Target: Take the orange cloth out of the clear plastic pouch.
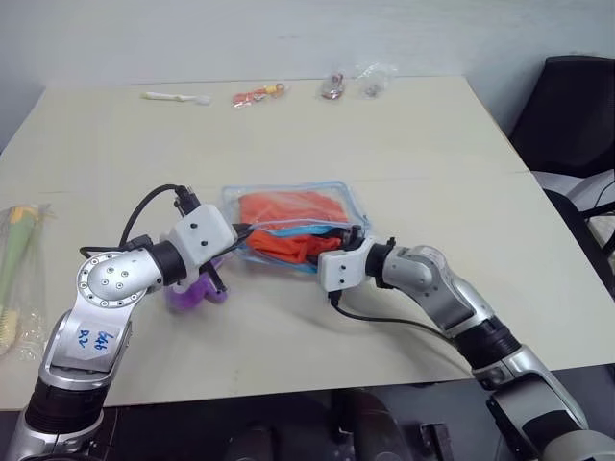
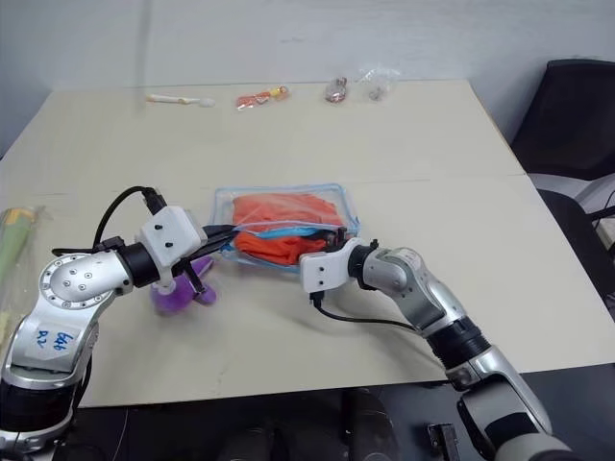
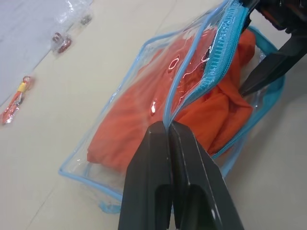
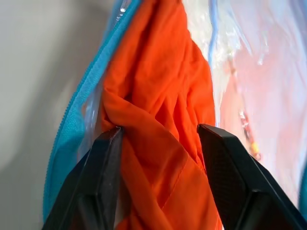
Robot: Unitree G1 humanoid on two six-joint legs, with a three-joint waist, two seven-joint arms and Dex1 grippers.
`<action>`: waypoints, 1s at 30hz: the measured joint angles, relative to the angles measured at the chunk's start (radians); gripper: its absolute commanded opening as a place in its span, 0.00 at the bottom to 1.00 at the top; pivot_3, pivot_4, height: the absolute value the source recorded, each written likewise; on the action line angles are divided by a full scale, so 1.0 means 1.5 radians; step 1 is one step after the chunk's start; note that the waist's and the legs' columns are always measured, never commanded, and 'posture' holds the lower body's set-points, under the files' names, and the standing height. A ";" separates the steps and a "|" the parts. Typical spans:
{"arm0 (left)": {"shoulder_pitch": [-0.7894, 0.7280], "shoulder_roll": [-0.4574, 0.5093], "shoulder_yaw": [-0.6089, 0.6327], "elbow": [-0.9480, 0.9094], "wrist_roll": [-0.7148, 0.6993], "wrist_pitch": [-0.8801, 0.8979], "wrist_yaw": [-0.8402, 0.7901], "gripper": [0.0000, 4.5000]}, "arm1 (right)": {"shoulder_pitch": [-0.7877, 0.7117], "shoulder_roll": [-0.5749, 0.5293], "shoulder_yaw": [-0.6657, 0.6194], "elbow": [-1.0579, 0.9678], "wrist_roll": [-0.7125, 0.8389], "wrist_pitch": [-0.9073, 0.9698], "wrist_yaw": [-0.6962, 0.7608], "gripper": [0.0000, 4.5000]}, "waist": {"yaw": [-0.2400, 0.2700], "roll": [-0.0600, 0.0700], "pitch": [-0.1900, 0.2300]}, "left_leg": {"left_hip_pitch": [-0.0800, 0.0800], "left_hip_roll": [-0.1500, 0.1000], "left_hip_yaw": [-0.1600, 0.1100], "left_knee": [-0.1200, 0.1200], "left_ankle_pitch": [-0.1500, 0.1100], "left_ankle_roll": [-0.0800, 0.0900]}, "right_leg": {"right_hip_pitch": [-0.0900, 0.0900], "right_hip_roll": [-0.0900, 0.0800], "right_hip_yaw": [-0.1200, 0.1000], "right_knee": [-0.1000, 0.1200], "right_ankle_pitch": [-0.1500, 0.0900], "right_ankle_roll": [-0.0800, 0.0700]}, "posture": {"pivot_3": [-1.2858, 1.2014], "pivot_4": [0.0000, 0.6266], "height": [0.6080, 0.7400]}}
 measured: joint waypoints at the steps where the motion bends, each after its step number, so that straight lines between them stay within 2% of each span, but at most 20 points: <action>1: 0.000 0.000 0.000 0.000 0.000 0.000 0.000 0.00 | -0.004 0.001 0.003 0.009 -0.011 -0.009 -0.007 0.56 | 0.000 0.000 0.000 | 0.000 0.000 0.000 0.000 0.000 0.000 | 0.000 0.000 0.000 0.000 0.000 0.000 | 0.52 0.24 1.00; 6: 0.000 -0.002 0.000 0.000 0.000 0.004 0.001 0.00 | -0.021 -0.002 0.023 0.047 -0.058 -0.048 -0.026 0.56 | -0.001 0.000 0.000 | 0.000 0.000 0.000 0.000 0.000 0.000 | 0.000 0.000 0.000 0.000 0.000 0.000 | 0.52 0.24 1.00; 14: 0.013 -0.005 0.000 -0.001 0.000 0.005 0.009 0.00 | -0.010 -0.047 0.008 -0.010 -0.012 -0.036 0.045 0.56 | 0.001 0.000 0.000 | 0.000 0.000 0.000 0.000 0.000 0.000 | 0.000 0.000 0.000 0.000 0.000 0.000 | 0.52 0.24 1.00; 20: 0.013 -0.010 -0.001 -0.001 0.000 0.005 0.011 0.00 | -0.009 -0.071 0.008 -0.016 -0.026 -0.039 0.063 0.56 | 0.001 0.000 0.000 | 0.000 0.000 0.000 0.000 0.000 0.000 | 0.000 0.000 0.000 0.000 0.000 0.000 | 0.52 0.24 1.00; 24: 0.010 -0.012 -0.003 -0.001 0.000 0.005 0.011 0.00 | -0.027 -0.061 0.015 0.003 -0.071 -0.041 0.039 0.56 | 0.001 0.000 0.000 | 0.000 0.000 0.000 0.000 0.000 0.000 | 0.000 0.000 0.000 0.000 0.000 0.000 | 0.52 0.24 1.00; 30: -0.004 -0.018 -0.013 -0.001 0.000 0.009 0.016 0.00 | -0.065 0.003 0.039 0.068 -0.122 -0.041 -0.017 0.56 | -0.001 0.000 0.000 | 0.000 0.000 0.000 0.000 0.000 0.000 | 0.000 0.000 0.000 0.000 0.000 0.000 | 0.52 0.24 1.00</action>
